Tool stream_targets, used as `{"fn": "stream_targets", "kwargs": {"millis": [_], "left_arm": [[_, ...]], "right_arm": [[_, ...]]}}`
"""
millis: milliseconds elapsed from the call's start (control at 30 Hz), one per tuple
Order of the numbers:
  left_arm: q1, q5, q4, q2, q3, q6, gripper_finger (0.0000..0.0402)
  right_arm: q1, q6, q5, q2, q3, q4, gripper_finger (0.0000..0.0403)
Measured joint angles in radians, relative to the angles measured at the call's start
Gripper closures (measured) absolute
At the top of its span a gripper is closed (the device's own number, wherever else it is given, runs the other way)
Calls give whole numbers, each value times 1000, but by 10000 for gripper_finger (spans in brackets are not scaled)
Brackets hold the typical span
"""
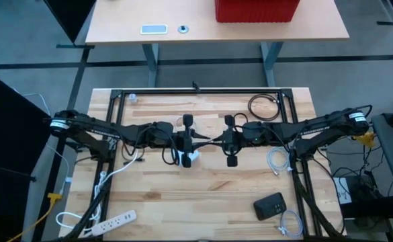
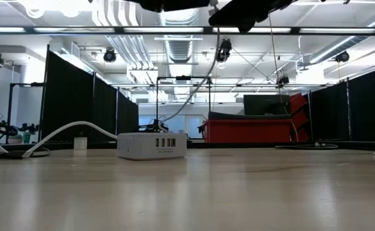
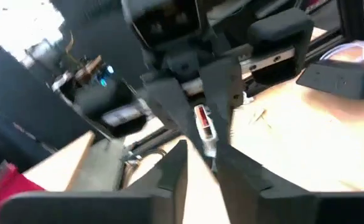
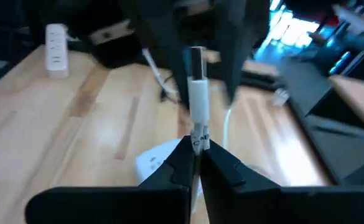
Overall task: Insert USB
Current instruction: Insert the white USB cable into the top white outlet extension
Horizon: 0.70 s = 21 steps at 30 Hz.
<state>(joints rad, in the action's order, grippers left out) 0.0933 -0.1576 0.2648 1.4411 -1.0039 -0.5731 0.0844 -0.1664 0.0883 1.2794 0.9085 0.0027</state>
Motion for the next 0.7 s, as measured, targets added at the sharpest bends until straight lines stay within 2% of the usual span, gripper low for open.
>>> {"fn": "stream_targets", "kwargs": {"millis": [167, 267, 367, 500, 700], "left_arm": [[0, 37, -2, -2, 0, -140, 256], [0, 49, 0, -2, -3, -221, 221], [0, 116, 2, 5, -10, -311, 193], [2, 170, 1, 24, -11, -497, 176], [4, 147, 59, 42, -11, -721, 181]], "right_arm": [[-16, 79, -182, -1, 37, -86, 402], [-30, 119, -256, -2, 79, -173, 402], [-55, 149, -348, -2, 105, -222, 402], [-109, 221, -473, -2, 116, -232, 402], [-174, 351, -612, 12, 116, -238, 403]]}}
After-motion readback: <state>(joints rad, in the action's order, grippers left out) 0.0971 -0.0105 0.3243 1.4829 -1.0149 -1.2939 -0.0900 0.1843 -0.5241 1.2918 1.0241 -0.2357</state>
